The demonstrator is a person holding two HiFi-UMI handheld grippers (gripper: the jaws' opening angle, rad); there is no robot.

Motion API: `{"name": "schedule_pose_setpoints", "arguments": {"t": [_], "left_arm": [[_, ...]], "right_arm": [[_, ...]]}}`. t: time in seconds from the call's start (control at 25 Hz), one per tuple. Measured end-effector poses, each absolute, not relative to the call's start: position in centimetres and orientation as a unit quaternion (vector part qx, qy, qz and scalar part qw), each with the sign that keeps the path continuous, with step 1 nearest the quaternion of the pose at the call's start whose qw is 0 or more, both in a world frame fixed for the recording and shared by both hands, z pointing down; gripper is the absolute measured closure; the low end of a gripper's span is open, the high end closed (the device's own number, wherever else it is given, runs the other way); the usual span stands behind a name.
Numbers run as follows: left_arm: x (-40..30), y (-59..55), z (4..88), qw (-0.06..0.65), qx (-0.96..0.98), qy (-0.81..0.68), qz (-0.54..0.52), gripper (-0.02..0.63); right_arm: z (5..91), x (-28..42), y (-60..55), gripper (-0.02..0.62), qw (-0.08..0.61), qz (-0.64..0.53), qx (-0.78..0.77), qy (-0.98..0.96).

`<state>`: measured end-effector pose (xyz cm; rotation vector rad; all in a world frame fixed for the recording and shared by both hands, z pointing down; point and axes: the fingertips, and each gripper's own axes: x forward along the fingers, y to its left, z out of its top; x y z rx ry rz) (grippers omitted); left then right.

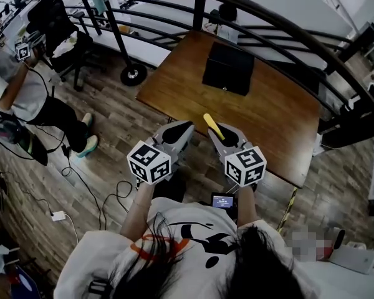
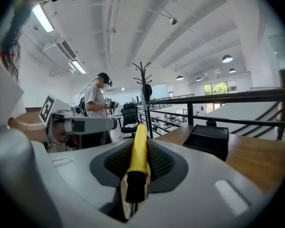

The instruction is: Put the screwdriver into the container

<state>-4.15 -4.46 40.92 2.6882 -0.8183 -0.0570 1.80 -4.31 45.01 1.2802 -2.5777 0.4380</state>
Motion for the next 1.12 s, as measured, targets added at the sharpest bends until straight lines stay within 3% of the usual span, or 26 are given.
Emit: {"name": "schedule_pose_setpoints", "arguments": {"t": [0.68, 1.12], "left_arm": [[-6.7, -15.6, 41.5, 0.187, 0.956, -0.225, -0.011, 0.606], [-5.5, -16.2, 42.5, 0.201, 0.964, -0.172, 0.003, 0.606]], "right_arm": [[45.7, -1.2, -14.4, 0.495, 0.132, 0.168, 0.486, -0.847], [46.6, 0.5, -14.5, 0.494, 0.152, 0.176, 0.537, -0.811]]}}
